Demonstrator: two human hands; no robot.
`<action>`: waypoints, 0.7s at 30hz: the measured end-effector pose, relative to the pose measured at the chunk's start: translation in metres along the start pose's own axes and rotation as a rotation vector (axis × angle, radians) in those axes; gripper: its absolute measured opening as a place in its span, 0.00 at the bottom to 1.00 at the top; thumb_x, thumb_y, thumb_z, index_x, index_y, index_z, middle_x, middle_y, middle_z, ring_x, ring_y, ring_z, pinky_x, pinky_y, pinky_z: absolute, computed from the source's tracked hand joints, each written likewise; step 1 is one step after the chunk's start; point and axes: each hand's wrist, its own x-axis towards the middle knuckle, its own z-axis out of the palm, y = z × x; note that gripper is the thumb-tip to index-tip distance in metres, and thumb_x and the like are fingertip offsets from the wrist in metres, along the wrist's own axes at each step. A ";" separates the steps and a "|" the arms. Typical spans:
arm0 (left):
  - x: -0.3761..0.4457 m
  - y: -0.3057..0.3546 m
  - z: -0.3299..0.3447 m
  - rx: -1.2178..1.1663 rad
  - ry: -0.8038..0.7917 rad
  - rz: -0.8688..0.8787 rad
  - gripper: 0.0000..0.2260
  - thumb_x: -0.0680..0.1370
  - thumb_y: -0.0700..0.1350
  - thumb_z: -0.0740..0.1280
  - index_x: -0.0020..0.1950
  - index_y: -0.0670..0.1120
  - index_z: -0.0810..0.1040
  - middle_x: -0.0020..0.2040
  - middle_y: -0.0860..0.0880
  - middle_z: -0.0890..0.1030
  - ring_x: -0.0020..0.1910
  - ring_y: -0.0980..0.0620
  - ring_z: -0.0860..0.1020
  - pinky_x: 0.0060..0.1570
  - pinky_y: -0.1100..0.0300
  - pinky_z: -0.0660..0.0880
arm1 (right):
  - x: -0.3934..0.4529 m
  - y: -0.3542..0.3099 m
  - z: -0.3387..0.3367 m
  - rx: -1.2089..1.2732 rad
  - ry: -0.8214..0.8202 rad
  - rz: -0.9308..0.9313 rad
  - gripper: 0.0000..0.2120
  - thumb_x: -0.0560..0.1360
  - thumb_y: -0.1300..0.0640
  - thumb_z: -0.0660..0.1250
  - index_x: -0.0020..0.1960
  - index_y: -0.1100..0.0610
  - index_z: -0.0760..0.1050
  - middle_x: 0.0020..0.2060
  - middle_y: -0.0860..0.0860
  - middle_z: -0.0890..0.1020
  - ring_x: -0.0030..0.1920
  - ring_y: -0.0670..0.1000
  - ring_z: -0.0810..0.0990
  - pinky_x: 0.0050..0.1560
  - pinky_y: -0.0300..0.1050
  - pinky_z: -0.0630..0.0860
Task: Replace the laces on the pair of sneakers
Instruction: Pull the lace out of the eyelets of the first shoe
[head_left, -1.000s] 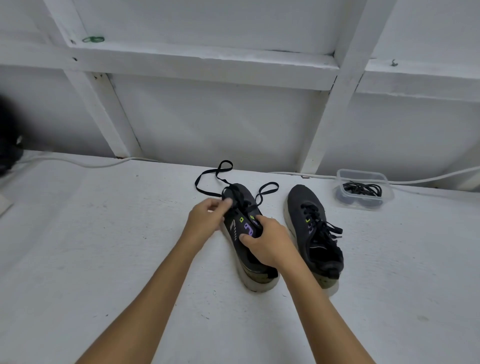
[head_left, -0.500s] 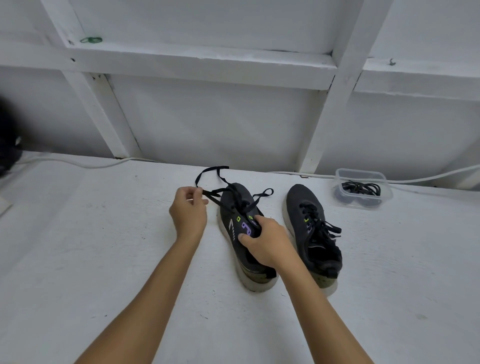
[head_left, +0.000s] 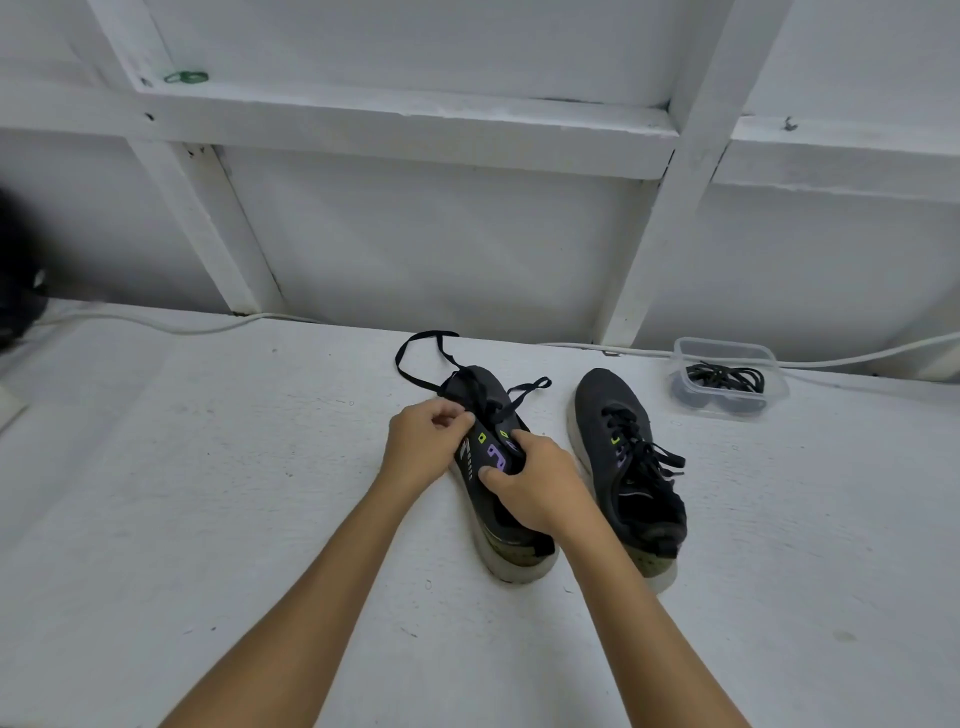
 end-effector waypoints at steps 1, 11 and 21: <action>0.003 0.001 -0.001 -0.045 0.083 -0.011 0.05 0.79 0.48 0.69 0.50 0.48 0.82 0.42 0.54 0.82 0.42 0.59 0.80 0.41 0.69 0.74 | 0.000 0.000 0.000 0.005 -0.004 -0.002 0.11 0.75 0.48 0.71 0.53 0.52 0.78 0.50 0.49 0.78 0.46 0.48 0.78 0.39 0.39 0.71; 0.000 -0.013 -0.010 -0.225 -0.126 -0.217 0.17 0.77 0.62 0.69 0.46 0.47 0.83 0.43 0.48 0.85 0.40 0.52 0.83 0.46 0.53 0.81 | 0.002 0.004 0.004 0.002 0.015 0.001 0.10 0.74 0.49 0.71 0.50 0.54 0.77 0.48 0.49 0.80 0.46 0.49 0.78 0.37 0.36 0.68; 0.001 -0.005 -0.003 -0.103 0.037 -0.016 0.04 0.79 0.47 0.70 0.47 0.47 0.81 0.41 0.50 0.84 0.40 0.57 0.81 0.41 0.63 0.75 | 0.002 0.004 0.002 0.008 0.004 -0.012 0.11 0.74 0.48 0.71 0.53 0.51 0.78 0.50 0.49 0.80 0.47 0.49 0.79 0.39 0.38 0.70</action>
